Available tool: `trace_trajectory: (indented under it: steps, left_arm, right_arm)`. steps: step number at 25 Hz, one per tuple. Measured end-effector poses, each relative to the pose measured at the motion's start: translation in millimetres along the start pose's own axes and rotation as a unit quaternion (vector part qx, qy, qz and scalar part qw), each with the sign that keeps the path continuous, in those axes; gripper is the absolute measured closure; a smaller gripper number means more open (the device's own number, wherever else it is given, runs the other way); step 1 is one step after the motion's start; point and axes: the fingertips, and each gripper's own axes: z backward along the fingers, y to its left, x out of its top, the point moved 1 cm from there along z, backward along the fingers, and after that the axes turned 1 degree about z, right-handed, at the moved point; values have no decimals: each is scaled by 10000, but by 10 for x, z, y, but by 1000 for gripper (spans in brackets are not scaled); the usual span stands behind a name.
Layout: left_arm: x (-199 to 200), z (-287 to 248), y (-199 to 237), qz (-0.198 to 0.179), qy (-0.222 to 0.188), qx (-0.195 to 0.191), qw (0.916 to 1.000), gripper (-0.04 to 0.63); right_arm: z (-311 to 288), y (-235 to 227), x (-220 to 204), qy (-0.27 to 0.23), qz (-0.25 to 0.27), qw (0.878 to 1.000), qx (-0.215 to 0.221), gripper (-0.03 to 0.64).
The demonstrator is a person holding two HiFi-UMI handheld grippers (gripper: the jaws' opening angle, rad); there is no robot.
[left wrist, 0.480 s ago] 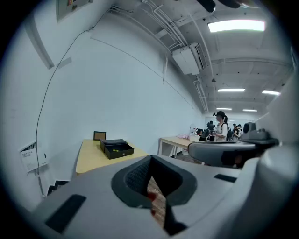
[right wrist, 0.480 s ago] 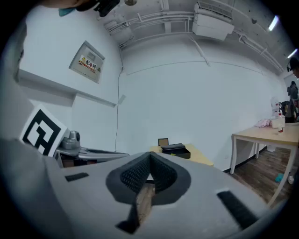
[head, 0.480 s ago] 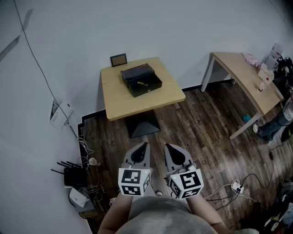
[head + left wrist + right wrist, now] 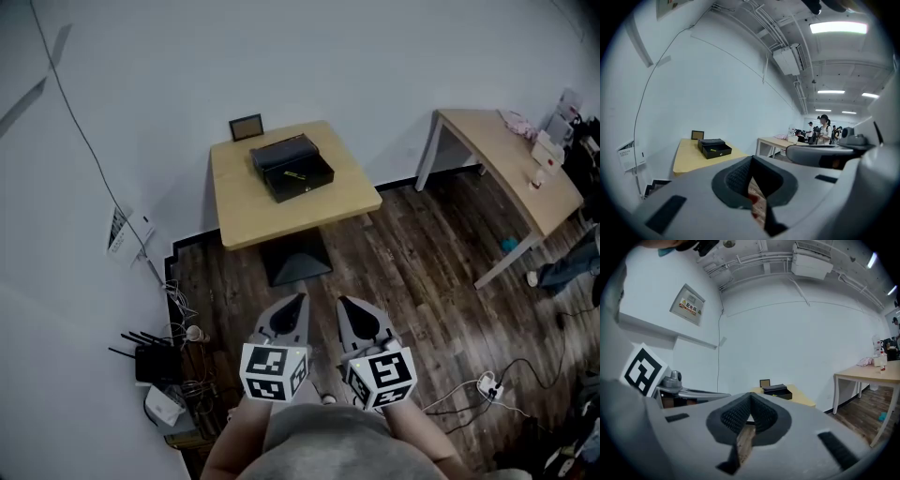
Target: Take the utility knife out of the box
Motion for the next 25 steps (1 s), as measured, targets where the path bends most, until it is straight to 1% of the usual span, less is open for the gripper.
trace_trajectory:
  steps: [2, 6, 9, 13, 17, 19, 25]
  left_arm:
    - [4, 14, -31, 4, 17, -24, 10000, 592]
    - [29, 51, -25, 56, -90, 182, 9998, 592]
    - [19, 68, -6, 212, -85, 294, 9993, 592]
    - [-15, 88, 37, 151, -19, 468, 9988, 592]
    - [-35, 45, 23, 309, 44, 376, 9988, 592]
    - [-39, 1, 62, 313, 62, 421, 9986, 592]
    - [-36, -310, 253, 413, 105, 401, 9983, 592]
  right_arm:
    - [11, -14, -8, -4, -60, 10000, -16, 617]
    - [37, -57, -48, 28, -515, 9986, 115, 617]
    - [68, -121, -90, 143, -453, 9989, 22, 617]
    - [65, -147, -143, 237, -622, 9977, 120, 617]
    - [41, -180, -120, 167, -770, 9966, 248, 617]
    - [-1, -201, -96, 109, -840, 9960, 293, 617]
    - [-286, -333, -115, 181, -820, 9959, 330, 617]
